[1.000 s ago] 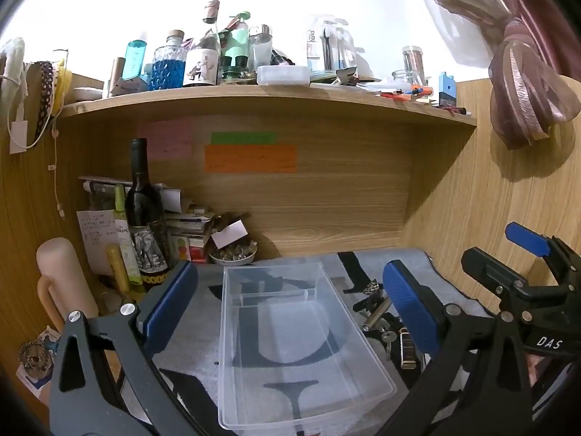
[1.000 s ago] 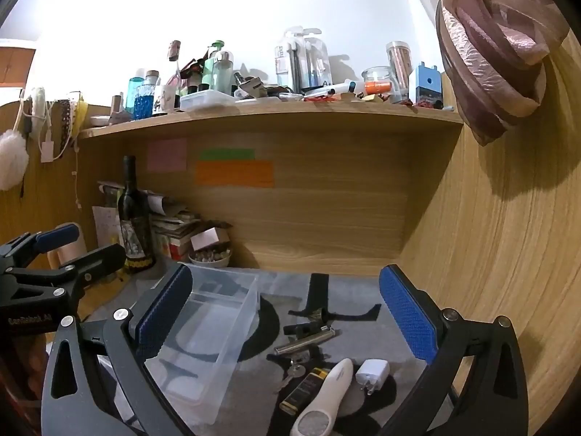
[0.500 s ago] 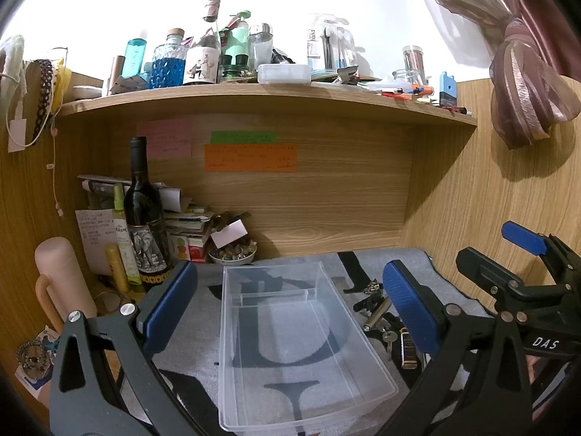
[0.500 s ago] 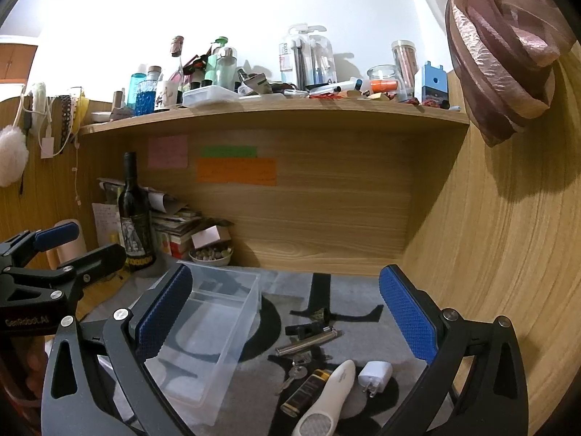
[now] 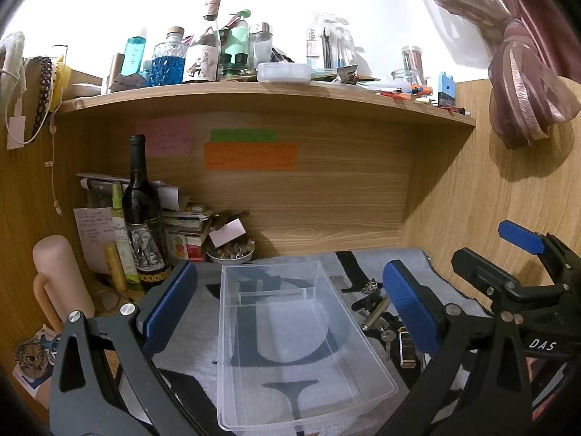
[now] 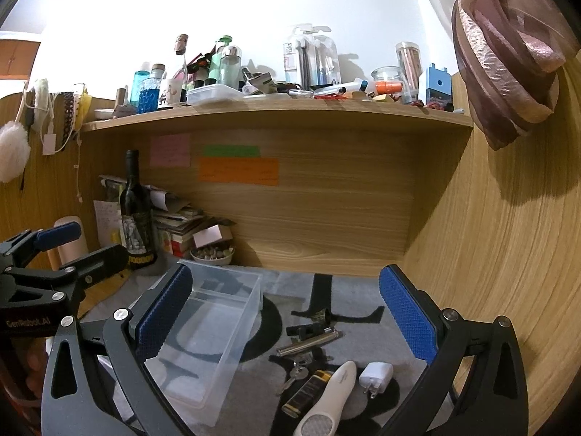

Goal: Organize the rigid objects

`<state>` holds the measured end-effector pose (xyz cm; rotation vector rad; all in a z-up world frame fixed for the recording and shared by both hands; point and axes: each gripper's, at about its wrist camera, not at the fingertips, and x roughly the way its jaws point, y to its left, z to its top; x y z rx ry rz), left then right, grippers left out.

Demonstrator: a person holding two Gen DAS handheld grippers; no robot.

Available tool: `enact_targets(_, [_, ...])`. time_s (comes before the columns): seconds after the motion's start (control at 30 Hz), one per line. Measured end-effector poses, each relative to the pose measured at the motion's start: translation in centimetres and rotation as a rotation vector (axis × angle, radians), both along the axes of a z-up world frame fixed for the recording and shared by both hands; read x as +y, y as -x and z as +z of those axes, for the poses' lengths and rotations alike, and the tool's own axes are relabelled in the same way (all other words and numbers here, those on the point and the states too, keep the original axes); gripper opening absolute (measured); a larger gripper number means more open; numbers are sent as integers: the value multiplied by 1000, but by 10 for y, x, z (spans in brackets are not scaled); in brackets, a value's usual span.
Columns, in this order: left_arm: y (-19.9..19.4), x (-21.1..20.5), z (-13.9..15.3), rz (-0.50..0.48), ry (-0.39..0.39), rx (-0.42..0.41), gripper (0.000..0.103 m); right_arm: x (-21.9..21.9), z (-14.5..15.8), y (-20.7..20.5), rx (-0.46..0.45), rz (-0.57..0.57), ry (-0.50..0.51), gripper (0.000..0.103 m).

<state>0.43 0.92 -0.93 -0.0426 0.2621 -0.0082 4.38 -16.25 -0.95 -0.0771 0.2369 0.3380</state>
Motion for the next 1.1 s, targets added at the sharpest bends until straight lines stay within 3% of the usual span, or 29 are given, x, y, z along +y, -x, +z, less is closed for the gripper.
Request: enact_targets(1.1, [-2, -3, -4, -9, -6, 4, 103, 2, -2, 0, -2, 0, 4, 103])
